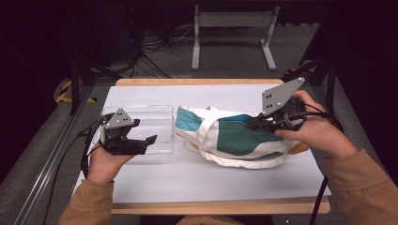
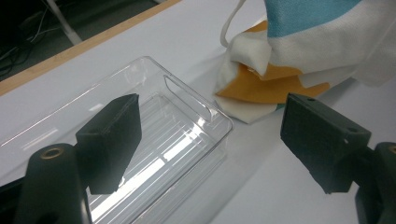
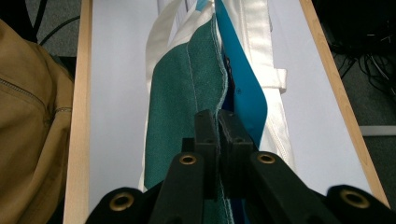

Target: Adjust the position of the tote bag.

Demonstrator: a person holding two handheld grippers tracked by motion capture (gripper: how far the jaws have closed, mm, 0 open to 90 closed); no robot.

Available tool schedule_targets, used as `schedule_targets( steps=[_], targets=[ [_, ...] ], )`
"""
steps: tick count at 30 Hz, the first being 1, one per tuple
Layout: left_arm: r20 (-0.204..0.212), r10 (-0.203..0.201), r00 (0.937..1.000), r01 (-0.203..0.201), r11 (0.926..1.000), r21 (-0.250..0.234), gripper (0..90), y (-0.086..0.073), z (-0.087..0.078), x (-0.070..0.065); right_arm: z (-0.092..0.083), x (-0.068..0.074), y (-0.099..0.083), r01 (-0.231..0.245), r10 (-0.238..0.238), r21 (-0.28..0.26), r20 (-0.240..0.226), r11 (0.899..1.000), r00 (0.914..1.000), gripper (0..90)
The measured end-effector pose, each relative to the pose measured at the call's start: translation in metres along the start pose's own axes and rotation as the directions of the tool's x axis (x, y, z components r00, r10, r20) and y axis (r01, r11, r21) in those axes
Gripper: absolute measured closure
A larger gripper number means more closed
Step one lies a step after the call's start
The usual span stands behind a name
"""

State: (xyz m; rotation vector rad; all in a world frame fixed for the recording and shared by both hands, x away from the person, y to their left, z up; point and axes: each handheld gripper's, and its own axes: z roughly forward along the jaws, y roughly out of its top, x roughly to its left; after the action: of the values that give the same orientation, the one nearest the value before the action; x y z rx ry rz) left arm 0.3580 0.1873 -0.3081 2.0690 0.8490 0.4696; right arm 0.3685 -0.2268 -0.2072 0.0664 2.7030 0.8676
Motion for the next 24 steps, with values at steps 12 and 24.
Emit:
schedule_targets(
  steps=[12, 24],
  targets=[
    [0.045, 0.033, 0.9985, -0.033, 0.9994, -0.015, 27.2, 0.004, 0.004, -0.01, -0.002, -0.009, 0.002, -0.027, 0.026, 0.009, 0.082, 1.0, 0.9963, 87.5],
    [0.33, 0.194, 0.924, -0.138, 0.9731, -0.184, 76.0, 0.034, 0.016, -0.07, -0.003, -0.016, 0.007, -0.032, 0.031, 0.01, 0.112, 0.999, 0.9932, 87.4]
  ],
)
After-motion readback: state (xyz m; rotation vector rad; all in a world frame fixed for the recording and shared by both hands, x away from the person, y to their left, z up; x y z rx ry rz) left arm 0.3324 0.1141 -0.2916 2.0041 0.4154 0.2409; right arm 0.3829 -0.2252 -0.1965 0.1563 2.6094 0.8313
